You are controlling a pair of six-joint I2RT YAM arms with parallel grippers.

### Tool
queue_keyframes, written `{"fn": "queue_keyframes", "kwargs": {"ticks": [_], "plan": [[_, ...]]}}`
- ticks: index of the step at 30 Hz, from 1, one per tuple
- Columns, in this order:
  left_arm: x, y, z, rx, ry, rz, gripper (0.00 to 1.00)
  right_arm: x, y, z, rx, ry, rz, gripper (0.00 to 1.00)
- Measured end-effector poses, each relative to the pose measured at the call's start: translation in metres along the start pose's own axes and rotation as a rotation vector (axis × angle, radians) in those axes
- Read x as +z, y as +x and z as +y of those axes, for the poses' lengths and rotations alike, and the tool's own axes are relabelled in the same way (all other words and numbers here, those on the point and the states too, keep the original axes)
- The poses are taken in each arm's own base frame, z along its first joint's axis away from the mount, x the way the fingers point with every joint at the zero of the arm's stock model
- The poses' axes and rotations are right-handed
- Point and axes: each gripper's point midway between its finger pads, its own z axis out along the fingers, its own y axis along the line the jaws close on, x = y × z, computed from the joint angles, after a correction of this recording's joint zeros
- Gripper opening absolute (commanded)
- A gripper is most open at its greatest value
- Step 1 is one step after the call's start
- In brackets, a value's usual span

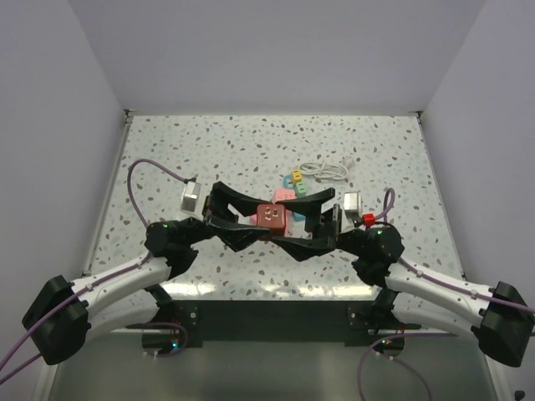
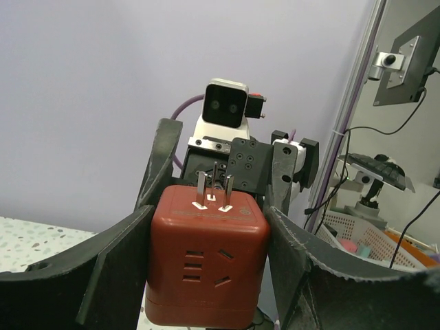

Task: Insert the plug

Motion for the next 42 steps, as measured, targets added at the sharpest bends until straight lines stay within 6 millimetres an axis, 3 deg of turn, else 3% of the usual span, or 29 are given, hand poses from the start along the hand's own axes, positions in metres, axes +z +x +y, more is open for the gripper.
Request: {"fn": "queue_keyframes", "kwargs": {"ticks": [3, 5, 8, 12, 15, 16, 17, 20, 23, 24, 27, 31, 33, 36, 42], "plan": [[0.000, 0.000, -0.001, 0.001, 0.002, 0.000, 0.00, 0.000, 0.007, -0.003, 0.004, 0.008, 0.022, 0.86], [0.000, -0.002, -0.002, 0.005, 0.005, -0.004, 0.00, -0.001, 0.009, -0.004, 0.004, 0.014, 0.029, 0.77], [0.000, -0.005, -0.004, 0.011, 0.010, -0.010, 0.00, -0.001, 0.011, -0.004, 0.006, 0.012, 0.035, 0.76], [0.000, -0.005, -0.004, 0.011, 0.010, -0.010, 0.00, 0.001, 0.014, -0.001, 0.010, -0.009, 0.049, 0.67], [0.000, -0.005, -0.004, 0.015, 0.011, -0.010, 0.00, 0.003, 0.017, 0.001, 0.018, -0.031, 0.061, 0.43], [0.000, -0.006, -0.005, 0.021, 0.014, -0.016, 0.00, 0.005, 0.016, 0.002, 0.020, -0.034, 0.061, 0.02], [0.000, -0.006, -0.005, 0.023, 0.014, -0.017, 0.00, 0.005, 0.016, 0.002, 0.016, -0.040, 0.062, 0.00], [0.000, -0.009, -0.006, 0.034, 0.020, -0.026, 0.03, 0.007, 0.015, 0.002, 0.012, -0.045, 0.066, 0.00], [0.000, -0.011, -0.005, 0.058, 0.006, -0.027, 0.32, 0.008, 0.016, 0.000, 0.001, -0.032, 0.091, 0.00], [-0.001, -0.011, -0.004, 0.070, -0.004, -0.023, 0.51, 0.008, 0.016, -0.002, -0.001, -0.023, 0.107, 0.00], [-0.004, -0.013, -0.002, 0.102, -0.045, -0.004, 0.66, 0.009, 0.020, -0.004, -0.003, -0.005, 0.165, 0.00], [-0.009, -0.012, 0.007, 0.123, -0.123, 0.033, 0.75, 0.009, 0.028, -0.010, -0.025, 0.022, 0.237, 0.00], [-0.010, -0.010, 0.018, 0.119, -0.185, 0.051, 0.89, 0.007, 0.035, -0.019, -0.057, 0.061, 0.268, 0.00], [-0.013, -0.005, 0.034, 0.111, -0.266, 0.079, 0.91, -0.002, 0.053, -0.036, -0.081, 0.128, 0.339, 0.00], [-0.026, 0.011, 0.058, 0.107, -0.390, 0.142, 0.96, -0.019, 0.075, -0.052, -0.118, 0.200, 0.445, 0.00]]}}
